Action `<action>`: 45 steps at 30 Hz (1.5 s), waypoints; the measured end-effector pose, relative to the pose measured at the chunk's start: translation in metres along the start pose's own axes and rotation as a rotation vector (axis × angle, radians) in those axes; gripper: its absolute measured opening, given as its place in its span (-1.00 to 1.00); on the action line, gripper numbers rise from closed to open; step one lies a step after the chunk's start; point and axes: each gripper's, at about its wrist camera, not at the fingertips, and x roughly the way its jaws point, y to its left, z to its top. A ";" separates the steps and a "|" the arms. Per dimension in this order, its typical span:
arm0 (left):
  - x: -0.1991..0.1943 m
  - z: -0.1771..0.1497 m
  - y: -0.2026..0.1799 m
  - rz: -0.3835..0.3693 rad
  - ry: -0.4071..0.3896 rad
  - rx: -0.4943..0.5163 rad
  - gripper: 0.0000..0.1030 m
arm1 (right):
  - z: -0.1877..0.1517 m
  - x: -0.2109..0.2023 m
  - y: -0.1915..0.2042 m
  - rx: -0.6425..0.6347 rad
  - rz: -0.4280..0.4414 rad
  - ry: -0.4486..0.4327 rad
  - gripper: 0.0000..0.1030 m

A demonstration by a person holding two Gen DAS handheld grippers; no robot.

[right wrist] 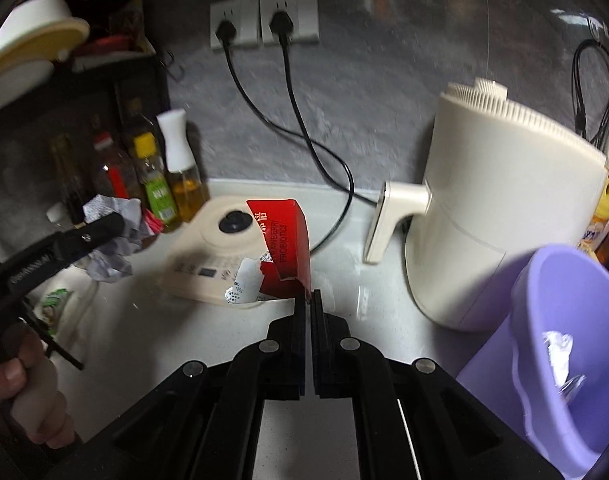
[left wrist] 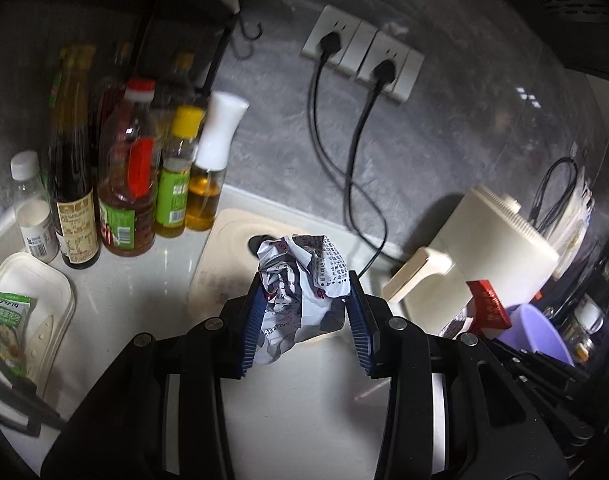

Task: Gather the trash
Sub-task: 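Carry both items over the purple bucket and open both tools to drop them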

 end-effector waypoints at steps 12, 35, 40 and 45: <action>-0.041 0.000 -0.062 0.007 -0.064 0.026 -0.23 | 0.036 -0.075 -0.055 0.014 0.062 -0.141 -0.94; -0.029 -0.025 -0.201 -0.077 -0.090 0.098 -0.23 | 0.004 -0.122 -0.224 0.181 0.086 -0.159 0.21; -0.020 -0.036 -0.235 -0.113 -0.073 0.124 -0.23 | -0.010 -0.136 -0.263 0.228 0.061 -0.166 0.15; -0.013 -0.045 -0.265 -0.145 -0.053 0.150 -0.23 | -0.021 -0.154 -0.286 0.251 0.039 -0.183 0.13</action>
